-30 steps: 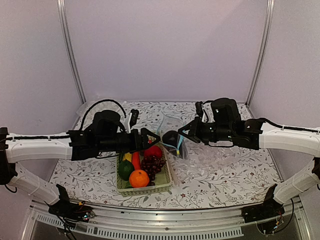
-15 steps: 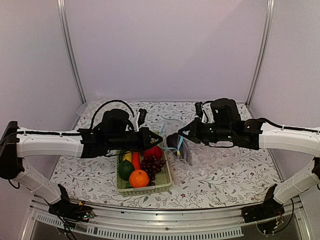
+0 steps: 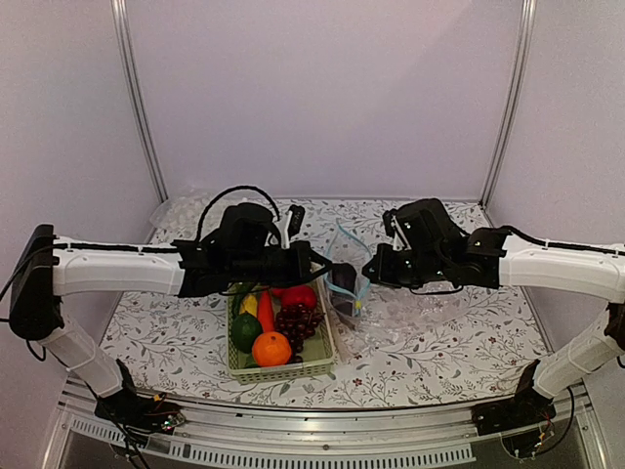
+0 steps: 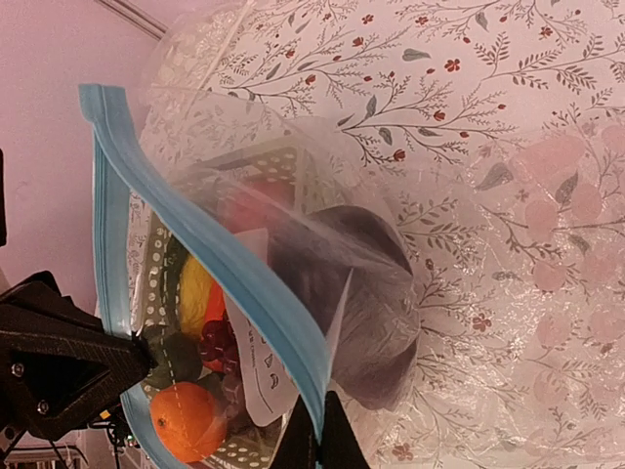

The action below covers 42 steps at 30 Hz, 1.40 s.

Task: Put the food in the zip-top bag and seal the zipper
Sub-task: Adjust the zipper food storage bag at the center of the board, then pick up the fake fruit from the bin.

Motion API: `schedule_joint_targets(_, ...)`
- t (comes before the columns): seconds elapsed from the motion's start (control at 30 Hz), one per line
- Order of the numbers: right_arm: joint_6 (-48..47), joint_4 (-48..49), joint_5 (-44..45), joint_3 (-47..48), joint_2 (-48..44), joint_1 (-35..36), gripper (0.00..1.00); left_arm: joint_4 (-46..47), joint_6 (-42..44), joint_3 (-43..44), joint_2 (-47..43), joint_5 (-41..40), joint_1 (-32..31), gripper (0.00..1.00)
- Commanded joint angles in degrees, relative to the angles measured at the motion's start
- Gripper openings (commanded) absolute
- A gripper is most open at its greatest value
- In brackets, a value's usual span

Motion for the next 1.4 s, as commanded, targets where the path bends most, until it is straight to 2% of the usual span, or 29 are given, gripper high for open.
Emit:
schedule_joint_targets(0.0, -2.15, -5.22, 3.78, 2.41, -0.6, 0.23, 0.0, -5.5, 3.16, 2.08, 2.49, -3.43, 0.25, 0.0)
schedule_joint_targets(0.07, -2.49, -6.29, 3.27, 2.91, -0.9, 0.21, 0.0, -5.55, 3.62, 2.01, 2.93, -4.45, 0.33, 0.0)
schedule_joint_targets(0.1, -2.58, -6.69, 2.97, 3.17, -0.92, 0.22, 0.0, -5.51, 3.9, 2.01, 3.09, -4.61, 0.4, 0.04)
schedule_joint_targets(0.23, -2.89, -7.63, 3.13, 3.43, -0.28, 0.21, 0.0, -6.53, 6.03, 2.45, 2.51, -6.43, 0.67, 0.37)
schedule_joint_targets(0.3, -2.86, -7.67, 3.19, 3.28, 0.27, 0.17, 0.0, -10.91, 7.69, 3.14, 1.11, -9.22, 0.69, 0.61)
schedule_joint_targets(0.33, -2.76, -7.64, 3.08, 3.23, 0.45, 0.19, 0.0, -12.94, 8.59, 3.37, 0.07, -11.35, 0.68, 0.68)
schedule_joint_targets(0.4, -2.4, -7.51, 2.63, 3.31, 0.89, 0.24, 0.0, -16.74, 10.67, 3.37, -2.25, -14.55, 0.69, 0.75)
schedule_joint_targets(0.5, -2.18, -7.22, 2.69, 3.2, 1.01, 0.23, 0.0, -23.06, 12.85, 2.12, -6.39, -18.54, 0.65, 0.81)
schedule_joint_targets(0.67, -2.53, -6.8, 2.45, 3.86, 1.48, 0.24, 0.0, -31.1, 12.55, -2.8, -11.28, -18.93, 0.77, 0.85)
schedule_joint_targets(0.8, -2.63, -6.13, 1.58, 4.47, 2.27, 0.23, 0.0, -31.67, 12.84, -5.52, -11.32, -13.95, 0.78, 0.86)
schedule_joint_targets(0.93, -2.65, -5.71, 0.98, 4.59, 2.59, 0.23, 0.0, -30.66, 14.85, -4.29, -9.59, -9.88, 1.3, 0.85)
schedule_joint_targets(1.1, -2.65, -5.78, 1.14, 4.4, 2.6, 0.17, 0.0, -29.81, 18.41, -0.62, -5.39, -6.39, 0.35, 0.62)
schedule_joint_targets(1.2, -2.56, -5.51, 1.31, 4.24, 2.55, 0.17, 0.0, -30.25, 19.29, 3.06, -1.39, -3.8, -1.01, 0.52)
schedule_joint_targets(1.37, -2.54, -5.47, 1.64, 4.19, 2.33, 0.24, 0.0, -34.03, 20.54, 8.35, 4.46, -3.28, -4.19, 0.49)
